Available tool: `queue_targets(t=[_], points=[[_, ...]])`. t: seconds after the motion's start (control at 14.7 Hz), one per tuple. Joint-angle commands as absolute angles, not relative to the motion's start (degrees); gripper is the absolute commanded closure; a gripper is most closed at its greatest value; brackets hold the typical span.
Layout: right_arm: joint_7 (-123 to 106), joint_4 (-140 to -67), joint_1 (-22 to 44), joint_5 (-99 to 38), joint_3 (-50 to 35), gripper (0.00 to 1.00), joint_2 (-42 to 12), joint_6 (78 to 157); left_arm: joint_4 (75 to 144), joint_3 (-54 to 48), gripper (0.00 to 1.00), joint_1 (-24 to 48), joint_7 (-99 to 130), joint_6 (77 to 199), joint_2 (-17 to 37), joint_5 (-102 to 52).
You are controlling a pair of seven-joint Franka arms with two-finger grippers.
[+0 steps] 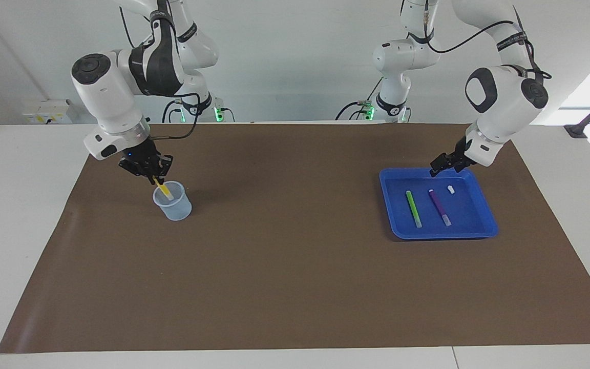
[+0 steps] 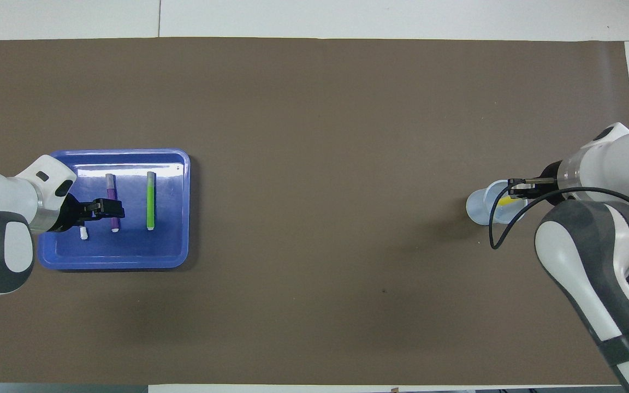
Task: Transfer and insert pens with both arms
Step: 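Drop the yellow pen into the cup while the left gripper grasps purple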
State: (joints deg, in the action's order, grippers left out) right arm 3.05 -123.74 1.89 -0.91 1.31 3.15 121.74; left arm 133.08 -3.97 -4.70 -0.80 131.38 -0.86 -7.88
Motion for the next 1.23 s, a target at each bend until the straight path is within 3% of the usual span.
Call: queue_targets(t=[0.0,0.2,0.27,0.34,0.41,0.48,0.61,0.95,1.16], points=[[2.4,-127.3,1.5,0.0,1.5,1.00,4.1,124.9,133.8,-3.6,0.09,-4.0,-2.4,133.7,-0.8,-4.9],[2.5,-127.4,1.5,0.0,1.4,1.00,3.7,125.2,134.6,-3.6,0.10,-3.6,-2.4,136.5,0.0,-1.2],[2.5,-127.4,1.5,0.0,1.4,0.88,3.6,125.5,135.1,-3.6,0.11,-3.6,-2.4,138.1,0.3,-1.2],[2.5,-127.4,1.5,0.0,1.4,0.48,3.6,125.5,135.7,-3.6,0.12,-3.4,-2.0,139.4,0.4,-1.2],[2.8,-127.2,1.5,0.0,1.4,0.15,3.5,125.5,136.1,-3.6,0.14,-3.1,-1.9,141.1,1.0,-1.2],[2.9,-126.8,1.5,0.0,1.5,0.08,3.4,125.3,136.1,-3.6,0.14,-3.1,-1.7,142.1,1.6,-1.2],[2.9,-126.1,1.5,0.0,1.5,0.00,3.0,125.2,136.1,-3.6,0.17,-3.3,-1.8,144.7,3.0,-1.2],[2.9,-122.1,1.5,0.0,1.8,0.00,3.4,122.9,135.9,-3.6,0.30,-2.9,0.1,146.2,4.5,-1.2],[2.8,-116.7,1.5,0.0,2.4,0.00,3.5,117.1,136.0,-3.6,0.36,-2.9,0.1,147.4,5.1,-1.2]])
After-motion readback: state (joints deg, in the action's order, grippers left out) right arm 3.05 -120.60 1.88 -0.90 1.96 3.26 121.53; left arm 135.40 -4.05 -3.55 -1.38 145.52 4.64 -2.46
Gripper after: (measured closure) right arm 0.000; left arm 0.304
